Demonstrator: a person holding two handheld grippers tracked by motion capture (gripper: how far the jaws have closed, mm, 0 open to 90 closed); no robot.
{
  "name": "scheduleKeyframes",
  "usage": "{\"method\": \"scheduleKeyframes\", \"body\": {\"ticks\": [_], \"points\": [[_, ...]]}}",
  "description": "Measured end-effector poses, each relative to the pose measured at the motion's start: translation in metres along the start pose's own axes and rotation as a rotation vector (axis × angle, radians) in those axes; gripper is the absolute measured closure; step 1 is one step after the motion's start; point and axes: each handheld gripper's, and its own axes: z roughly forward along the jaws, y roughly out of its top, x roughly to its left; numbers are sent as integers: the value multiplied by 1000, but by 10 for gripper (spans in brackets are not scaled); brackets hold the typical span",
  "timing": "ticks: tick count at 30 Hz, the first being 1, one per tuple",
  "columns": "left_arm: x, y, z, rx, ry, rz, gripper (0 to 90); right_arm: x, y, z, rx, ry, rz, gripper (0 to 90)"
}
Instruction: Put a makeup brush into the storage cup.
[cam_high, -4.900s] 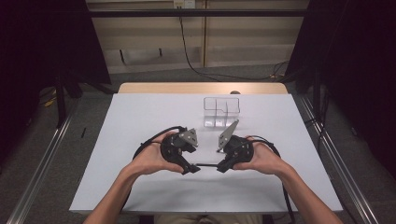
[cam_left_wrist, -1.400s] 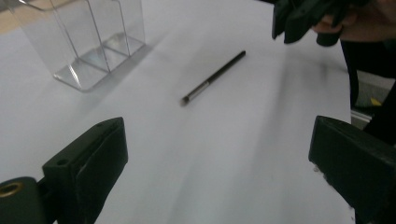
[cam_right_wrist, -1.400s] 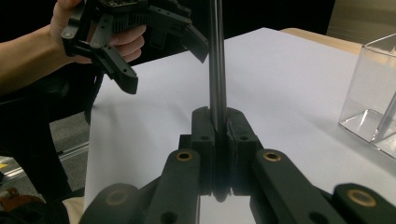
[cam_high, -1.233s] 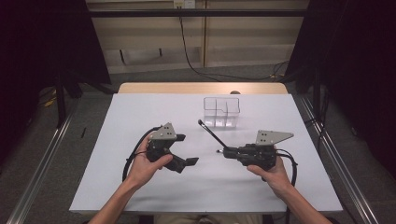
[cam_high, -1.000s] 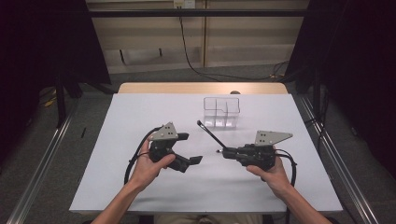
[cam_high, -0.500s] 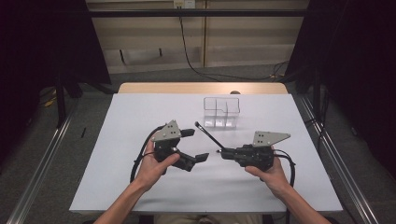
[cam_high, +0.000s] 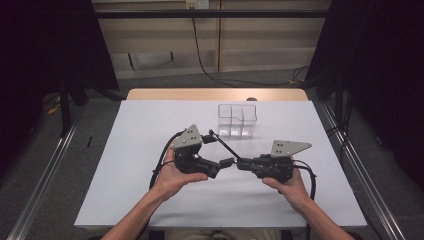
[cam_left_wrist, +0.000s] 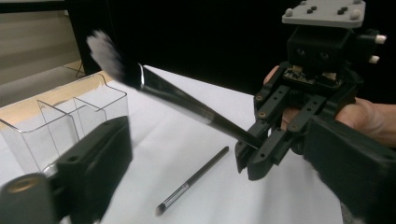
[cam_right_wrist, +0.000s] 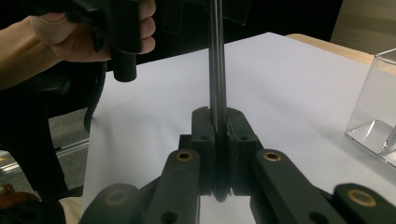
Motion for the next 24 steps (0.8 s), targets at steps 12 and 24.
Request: {"method": "scheduleKeyframes", "body": {"ticks": [12,24], "points": [[11,-1,-9,-36,18,-72,538,-1,-2,0,12,-9,3,840],[9,-3,-7,-27,-27,-94,684,1,-3,1,30,-7,-1,840]]}}
